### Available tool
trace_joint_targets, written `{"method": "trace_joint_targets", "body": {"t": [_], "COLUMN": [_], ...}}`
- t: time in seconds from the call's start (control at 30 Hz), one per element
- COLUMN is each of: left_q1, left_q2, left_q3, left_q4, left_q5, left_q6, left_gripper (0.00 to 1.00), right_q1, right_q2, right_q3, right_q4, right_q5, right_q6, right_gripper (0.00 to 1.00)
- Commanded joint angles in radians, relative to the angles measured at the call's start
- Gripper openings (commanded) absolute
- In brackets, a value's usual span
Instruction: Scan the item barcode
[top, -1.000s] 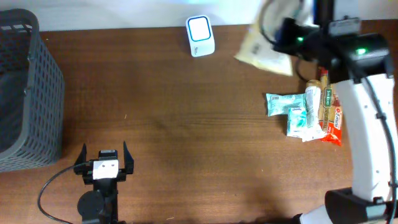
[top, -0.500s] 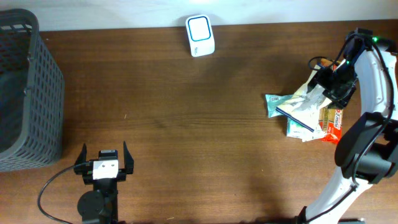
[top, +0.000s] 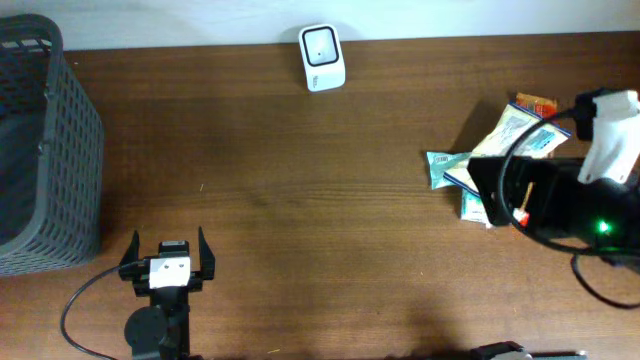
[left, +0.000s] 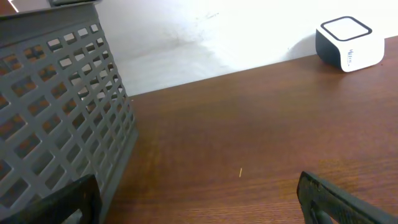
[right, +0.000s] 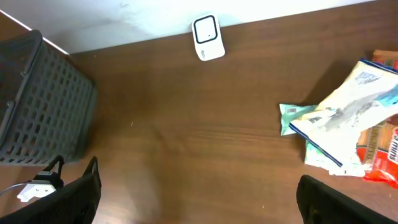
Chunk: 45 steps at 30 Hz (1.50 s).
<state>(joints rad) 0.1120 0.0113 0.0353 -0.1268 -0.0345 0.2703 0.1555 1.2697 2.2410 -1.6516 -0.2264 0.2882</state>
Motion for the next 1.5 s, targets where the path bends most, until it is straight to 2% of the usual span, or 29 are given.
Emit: {"method": "trace_joint_targets", "body": {"t": [0.0,0.03,0.1,0.17,0.2,0.3,0.37,0.5,0.57,0.7,0.9,1.47], "left_q1": [0.004,0.004,0.004,0.004,0.004,0.004,0.004,0.004,0.004,0.004,0.004,0.004], "left_q2": [-0.003,-0.003,-0.003,-0.003,-0.003,-0.003,-0.003,-0.003,-0.003,-0.003,-0.003,-0.003], "left_q3": [-0.003,-0.003,-0.003,-0.003,-0.003,-0.003,-0.003,-0.003,-0.003,-0.003,-0.003,-0.003], "left_q4": [-0.001,-0.001,-0.001,-0.001,-0.001,-0.001,-0.001,-0.001,-0.001,-0.001,-0.001,-0.001], "left_q5": [-0.004,-0.004,-0.004,-0.004,-0.004,-0.004,-0.004,-0.004,-0.004,-0.004,-0.004,-0.004], "left_q6": [0.015,0.015,0.015,0.015,0.015,0.015,0.015,0.015,0.015,0.015,0.015,0.015], "left_gripper": [0.99,0.99,0.99,0.99,0.99,0.99,0.99,0.99,0.99,0.99,0.99,0.99], "right_q1": [0.009,0.009,0.009,0.009,0.009,0.009,0.009,0.010,0.015,0.057,0.060,0.060], "right_q2": [-0.016,-0.013,-0.044,-0.145,-0.243,-0.484,-0.702,-0.978,-1.096,-1.208,-1.267,-1.266], "right_q3": [-0.011,-0.046,-0.164,-0.410,-0.640,-1.136,-1.536,-1.989,-2.122,-2.211,-2.235,-2.235], "right_q4": [-0.018,-0.029,0.069,0.334,0.548,0.980,1.311,1.707,1.747,1.746,1.586,1.588], "right_q5": [0.058,0.068,0.084,0.084,0.080,0.080,0.071,0.057,0.058,0.059,0.058,0.058], "right_q6": [-0.004,-0.040,-0.109,-0.153,-0.188,-0.188,-0.188,-0.188,-0.196,-0.328,-0.333,-0.333], "right_gripper": [0.99,0.99,0.99,0.99,0.99,0.99,0.99,0.99,0.99,0.99,0.99,0.99]}}
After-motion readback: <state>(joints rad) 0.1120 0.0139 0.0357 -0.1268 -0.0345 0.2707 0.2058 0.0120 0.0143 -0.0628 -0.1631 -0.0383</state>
